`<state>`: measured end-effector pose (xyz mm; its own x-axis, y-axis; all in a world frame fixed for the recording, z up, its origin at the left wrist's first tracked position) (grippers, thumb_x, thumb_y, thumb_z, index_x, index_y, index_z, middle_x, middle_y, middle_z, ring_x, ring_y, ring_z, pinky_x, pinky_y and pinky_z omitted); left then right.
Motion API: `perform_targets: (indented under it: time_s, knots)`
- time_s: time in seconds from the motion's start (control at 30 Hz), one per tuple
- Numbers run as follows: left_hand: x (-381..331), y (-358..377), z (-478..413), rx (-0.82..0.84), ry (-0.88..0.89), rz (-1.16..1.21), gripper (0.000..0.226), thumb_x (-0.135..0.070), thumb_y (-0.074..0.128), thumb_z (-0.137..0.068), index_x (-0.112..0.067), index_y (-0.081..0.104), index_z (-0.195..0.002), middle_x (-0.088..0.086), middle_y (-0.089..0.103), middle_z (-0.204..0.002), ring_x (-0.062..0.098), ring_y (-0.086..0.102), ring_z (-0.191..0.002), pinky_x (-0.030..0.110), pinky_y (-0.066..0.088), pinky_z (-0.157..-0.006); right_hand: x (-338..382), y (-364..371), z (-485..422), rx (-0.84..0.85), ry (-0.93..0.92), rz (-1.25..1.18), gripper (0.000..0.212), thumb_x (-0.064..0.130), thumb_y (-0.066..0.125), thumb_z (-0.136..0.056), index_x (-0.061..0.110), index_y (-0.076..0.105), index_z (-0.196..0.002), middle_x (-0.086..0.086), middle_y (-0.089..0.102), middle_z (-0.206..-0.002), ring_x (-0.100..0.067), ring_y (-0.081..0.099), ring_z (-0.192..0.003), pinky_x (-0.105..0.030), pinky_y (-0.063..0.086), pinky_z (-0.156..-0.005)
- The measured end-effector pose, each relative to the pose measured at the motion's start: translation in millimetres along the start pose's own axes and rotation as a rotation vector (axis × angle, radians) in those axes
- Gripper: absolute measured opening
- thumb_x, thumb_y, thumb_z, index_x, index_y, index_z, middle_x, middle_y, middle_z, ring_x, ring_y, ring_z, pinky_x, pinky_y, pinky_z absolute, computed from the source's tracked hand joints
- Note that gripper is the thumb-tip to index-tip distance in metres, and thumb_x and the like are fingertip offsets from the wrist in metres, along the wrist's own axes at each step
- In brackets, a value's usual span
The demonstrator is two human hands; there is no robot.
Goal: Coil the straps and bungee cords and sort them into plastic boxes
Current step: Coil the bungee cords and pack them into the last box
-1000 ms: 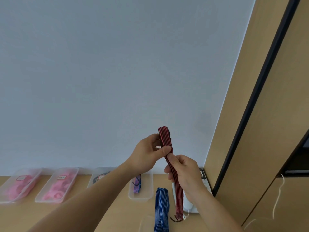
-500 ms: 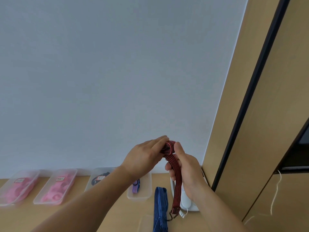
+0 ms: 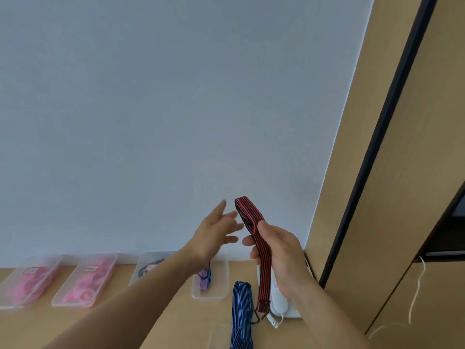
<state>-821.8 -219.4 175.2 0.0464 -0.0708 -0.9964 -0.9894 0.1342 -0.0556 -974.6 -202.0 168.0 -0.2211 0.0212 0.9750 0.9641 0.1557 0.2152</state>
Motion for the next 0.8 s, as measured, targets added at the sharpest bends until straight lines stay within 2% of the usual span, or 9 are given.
perform_targets:
  time_s: [0.07, 0.13, 0.23, 0.3, 0.5, 0.6, 0.7, 0.77, 0.8]
  knots:
    - [-4.6, 5.0, -0.1, 0.094, -0.087, 0.04, 0.049, -0.045, 0.051, -0.092, -0.012, 0.066, -0.124, 0.005, 0.073, -0.111, 0.02, 0.069, -0.106, 0.05, 0.047, -0.104, -1.6, 2.3, 0.3, -0.004, -0.023, 0.06, 0.047, 0.047, 0.059, -0.081, 0.004, 0.069, -0.098, -0.012, 0.075, -0.082, -0.016, 0.062, -0.058, -0.027, 0.05, -0.055]
    - [-9.7, 7.2, 2.9, 0.107, -0.043, 0.022, 0.044, -0.043, 0.054, -0.093, -0.007, 0.068, -0.114, 0.005, 0.075, -0.097, 0.021, 0.071, -0.097, 0.048, 0.049, -0.101, -3.8, 3.1, 1.4, -0.018, -0.038, 0.114, 0.045, 0.047, 0.058, -0.083, 0.006, 0.069, -0.096, -0.01, 0.075, -0.081, -0.016, 0.061, -0.058, -0.027, 0.05, -0.055]
    - [-10.7, -1.8, -0.9, -0.013, -0.01, 0.096, 0.04, -0.028, 0.065, -0.092, -0.009, 0.056, -0.127, 0.008, 0.076, -0.105, 0.02, 0.073, -0.091, 0.04, 0.053, -0.089, -7.6, 2.7, 1.7, -0.046, -0.003, 0.197, 0.036, 0.041, 0.06, -0.091, 0.007, 0.069, -0.092, -0.009, 0.074, -0.075, -0.014, 0.06, -0.052, -0.026, 0.048, -0.05]
    - [-15.6, -3.9, -2.3, -0.047, 0.055, 0.055, 0.045, -0.023, 0.068, -0.087, -0.015, 0.052, -0.128, 0.007, 0.077, -0.103, 0.02, 0.072, -0.089, 0.038, 0.056, -0.086, -10.9, 0.7, 0.8, -0.063, 0.031, 0.245, 0.035, 0.036, 0.059, -0.096, 0.003, 0.067, -0.089, -0.009, 0.073, -0.07, -0.015, 0.059, -0.05, -0.027, 0.047, -0.048]
    - [-25.2, -2.0, 5.5, -0.17, 0.425, -0.492, 0.049, -0.013, 0.067, -0.087, -0.025, 0.049, -0.131, -0.008, 0.073, -0.103, 0.007, 0.069, -0.095, 0.025, 0.055, -0.087, -13.5, -0.6, 2.8, -0.032, 0.122, 0.214, 0.044, 0.039, 0.055, -0.098, -0.003, 0.065, -0.092, -0.011, 0.07, -0.065, -0.017, 0.057, -0.048, -0.027, 0.045, -0.046]
    - [-23.1, 2.6, 13.7, -0.174, 0.606, -0.766, 0.05, -0.024, 0.062, -0.088, -0.031, 0.045, -0.134, -0.01, 0.07, -0.103, 0.009, 0.067, -0.088, 0.014, 0.049, -0.082, -12.3, 0.4, 2.7, -0.005, 0.134, 0.158, 0.054, 0.052, 0.053, -0.093, 0.0, 0.066, -0.089, -0.011, 0.068, -0.067, -0.016, 0.055, -0.049, -0.026, 0.044, -0.047]
    - [-28.5, 9.1, 18.1, -0.173, 0.797, -0.931, 0.045, -0.027, 0.054, -0.087, -0.031, 0.043, -0.131, -0.009, 0.071, -0.1, 0.004, 0.058, -0.075, 0.019, 0.051, -0.067, -11.8, 2.5, 2.2, 0.016, 0.16, 0.038, 0.068, 0.071, 0.049, -0.077, 0.006, 0.07, -0.082, -0.015, 0.069, -0.071, -0.018, 0.056, -0.051, -0.026, 0.044, -0.047]
    - [-29.1, 11.9, 20.1, -0.183, 0.939, -1.028, 0.044, -0.018, 0.058, -0.086, -0.021, 0.052, -0.129, -0.005, 0.072, -0.108, 0.005, 0.065, -0.085, 0.022, 0.054, -0.066, -11.9, 3.7, 1.2, 0.037, 0.169, 0.003, 0.069, 0.076, 0.05, -0.07, 0.011, 0.075, -0.079, -0.016, 0.07, -0.074, -0.019, 0.058, -0.053, -0.026, 0.045, -0.047]
    - [-27.9, 12.0, 19.1, -0.189, 0.991, -1.072, 0.044, -0.01, 0.063, -0.084, -0.017, 0.058, -0.128, -0.001, 0.072, -0.114, 0.012, 0.069, -0.095, 0.025, 0.057, -0.069, -11.7, 4.3, 1.0, 0.05, 0.162, 0.009, 0.069, 0.077, 0.05, -0.07, 0.014, 0.077, -0.079, -0.016, 0.071, -0.076, -0.019, 0.059, -0.054, -0.026, 0.046, -0.048]
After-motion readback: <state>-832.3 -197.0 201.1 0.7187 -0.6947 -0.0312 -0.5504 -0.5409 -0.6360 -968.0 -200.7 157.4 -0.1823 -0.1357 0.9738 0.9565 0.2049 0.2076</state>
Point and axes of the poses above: each hand's wrist, its own z-axis away from the middle knuckle, its own y-axis out of the palm, x = y × z, the point moved 5 cm from there along -z, towards the middle knuckle
